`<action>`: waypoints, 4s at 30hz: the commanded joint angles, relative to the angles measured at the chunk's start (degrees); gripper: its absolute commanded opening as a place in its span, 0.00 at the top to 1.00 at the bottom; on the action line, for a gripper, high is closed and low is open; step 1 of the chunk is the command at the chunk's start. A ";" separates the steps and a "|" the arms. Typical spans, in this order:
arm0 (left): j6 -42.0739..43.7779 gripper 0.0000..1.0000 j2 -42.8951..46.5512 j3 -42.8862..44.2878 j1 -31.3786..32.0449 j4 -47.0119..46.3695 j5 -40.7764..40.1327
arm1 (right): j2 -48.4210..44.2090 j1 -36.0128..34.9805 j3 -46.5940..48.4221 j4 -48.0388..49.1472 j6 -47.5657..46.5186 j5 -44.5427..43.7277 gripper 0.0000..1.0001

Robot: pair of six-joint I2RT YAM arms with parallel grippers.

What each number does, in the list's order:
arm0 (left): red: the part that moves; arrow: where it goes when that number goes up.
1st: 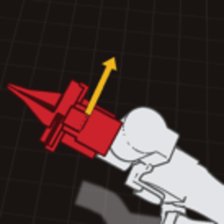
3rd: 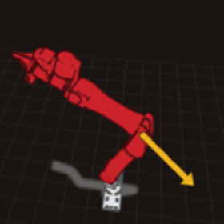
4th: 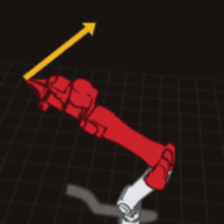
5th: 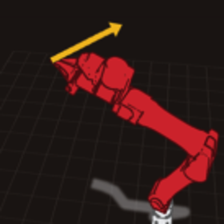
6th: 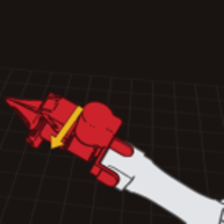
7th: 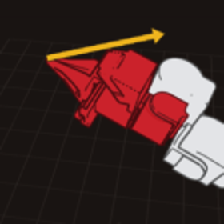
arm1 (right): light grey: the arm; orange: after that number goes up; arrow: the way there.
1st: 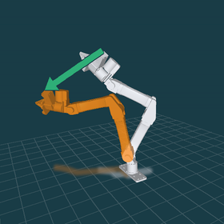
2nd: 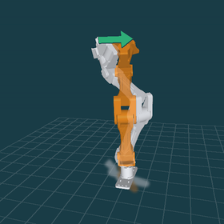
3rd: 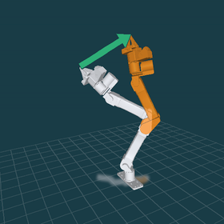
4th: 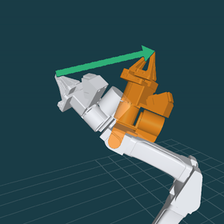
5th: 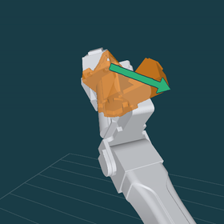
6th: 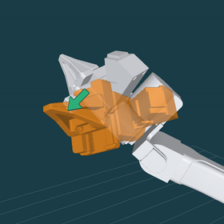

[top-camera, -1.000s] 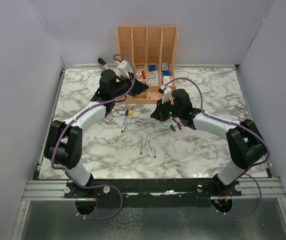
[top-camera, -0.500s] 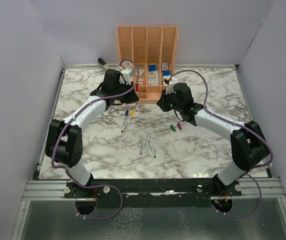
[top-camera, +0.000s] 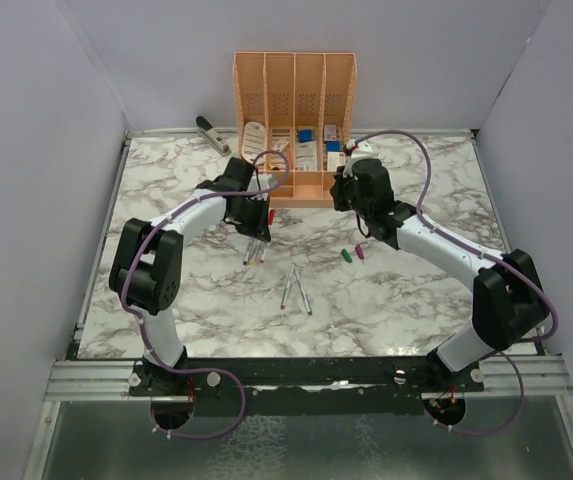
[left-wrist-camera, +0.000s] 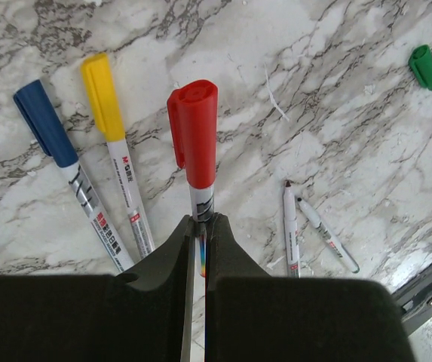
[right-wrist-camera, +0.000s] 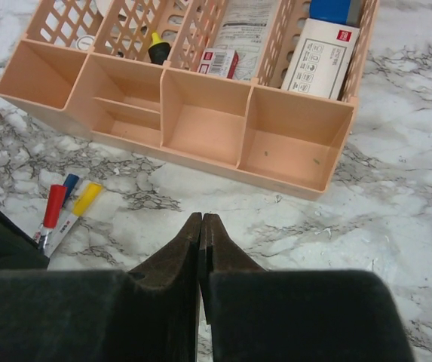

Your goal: Insert the pens into the pen caps

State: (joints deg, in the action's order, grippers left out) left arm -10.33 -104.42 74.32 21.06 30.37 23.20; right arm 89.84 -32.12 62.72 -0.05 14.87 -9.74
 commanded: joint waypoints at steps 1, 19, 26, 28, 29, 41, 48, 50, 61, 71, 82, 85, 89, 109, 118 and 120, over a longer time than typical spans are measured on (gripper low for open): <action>2.38 1.00 -2.08 1.38 0.94 4.48 -0.31 | -2.91 0.17 -0.14 0.06 0.84 -3.48 0.97; 2.27 0.84 -10.12 7.79 2.76 5.34 -3.52 | -5.63 0.21 -2.22 -0.69 3.93 -6.26 0.93; 2.28 0.73 -11.10 8.07 2.76 5.36 -4.63 | -6.46 0.19 -3.43 -0.75 5.02 -5.85 0.93; 2.29 0.73 -11.32 8.31 2.76 5.32 -4.75 | -6.41 0.19 -3.44 -0.80 5.04 -5.81 0.93; 2.18 0.72 -11.33 8.57 2.76 5.27 -4.71 | -6.40 0.21 -3.40 -0.82 5.03 -5.88 0.93; 1.25 0.72 -3.84 9.85 3.18 4.83 -3.08 | -5.92 2.10 -3.99 -3.89 12.56 -7.60 0.60; 0.31 0.72 1.53 5.63 5.64 4.74 -2.56 | -4.44 14.00 -7.63 -3.14 22.92 9.74 0.37; -0.34 0.72 2.72 3.75 6.86 4.75 -2.29 | -3.80 14.60 -7.51 -3.57 21.26 9.90 0.41; -6.24 0.72 9.12 -5.65 13.99 4.75 -2.64 | -4.31 14.63 -8.97 -3.95 17.34 3.21 0.51; -10.89 0.72 6.82 -5.46 18.62 4.91 -5.75 | -6.44 14.63 -9.49 -6.22 14.47 0.83 0.51; -11.46 0.70 1.87 -1.50 20.59 10.82 -12.37 | -10.21 14.63 -13.33 -4.56 13.87 1.48 0.51; -12.00 0.70 1.90 -1.38 20.74 10.92 -12.77 | -10.43 14.63 -13.64 -4.69 13.91 1.51 0.51; -12.05 0.70 1.58 -1.62 20.86 11.17 -13.30 | -10.73 14.63 -14.15 -4.36 13.89 1.74 0.51; -8.60 0.65 -4.11 1.13 20.94 14.80 -13.47 | -12.26 14.63 -15.66 -2.67 15.05 1.69 0.50; -8.13 0.64 -7.36 3.01 20.95 15.39 -13.36 | -12.16 14.63 -15.33 -2.67 15.10 0.94 0.50; -8.06 0.64 -7.82 3.02 20.95 15.84 -13.35 | -12.15 14.63 -15.26 -2.59 15.14 0.68 0.50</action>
State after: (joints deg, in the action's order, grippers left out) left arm -19.18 -110.87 76.44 41.71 44.49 10.94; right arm 79.07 -17.45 47.57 -4.62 29.71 -7.03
